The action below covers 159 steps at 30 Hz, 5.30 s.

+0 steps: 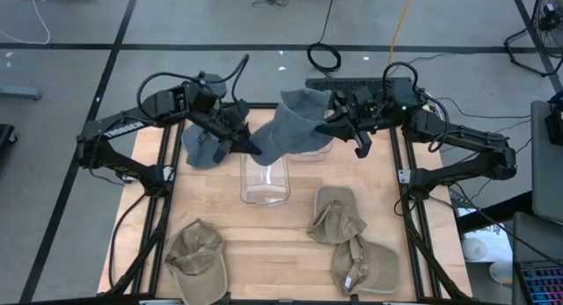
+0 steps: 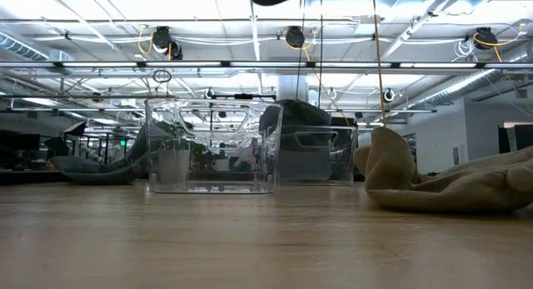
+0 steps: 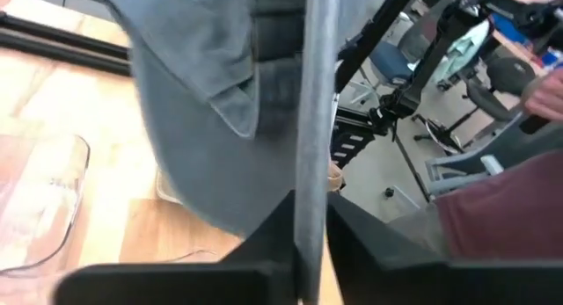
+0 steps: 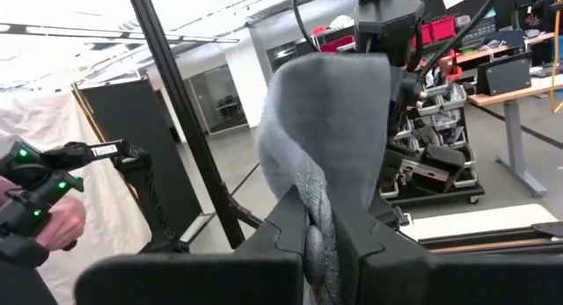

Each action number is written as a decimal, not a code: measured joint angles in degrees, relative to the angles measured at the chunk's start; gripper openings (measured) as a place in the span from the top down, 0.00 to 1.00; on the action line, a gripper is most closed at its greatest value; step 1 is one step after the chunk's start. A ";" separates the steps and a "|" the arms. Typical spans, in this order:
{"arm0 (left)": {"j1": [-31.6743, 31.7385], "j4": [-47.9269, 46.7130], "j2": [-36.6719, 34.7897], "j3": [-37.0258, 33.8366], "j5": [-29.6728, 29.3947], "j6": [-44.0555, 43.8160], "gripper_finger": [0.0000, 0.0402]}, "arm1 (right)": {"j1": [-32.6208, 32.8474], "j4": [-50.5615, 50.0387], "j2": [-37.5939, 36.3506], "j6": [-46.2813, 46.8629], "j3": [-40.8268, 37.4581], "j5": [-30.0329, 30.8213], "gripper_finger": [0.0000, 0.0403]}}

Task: Pick & Place hat
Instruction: Put the right ash blue cap into the right transparent bin, then put the ash blue cap into the right transparent bin

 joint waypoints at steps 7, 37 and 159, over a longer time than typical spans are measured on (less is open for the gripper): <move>0.09 -0.35 0.00 0.02 0.05 -2.02 0.64 | -1.36 -0.89 -2.54 -0.45 0.00 0.03 0.98; 3.49 -7.06 -0.02 0.04 1.51 -4.31 0.57 | -2.58 -40.25 0.68 -35.05 13.00 11.45 0.98; 7.93 -23.82 -3.05 -0.02 -8.99 8.93 0.54 | 5.90 -13.50 2.40 -23.12 -3.54 30.52 0.26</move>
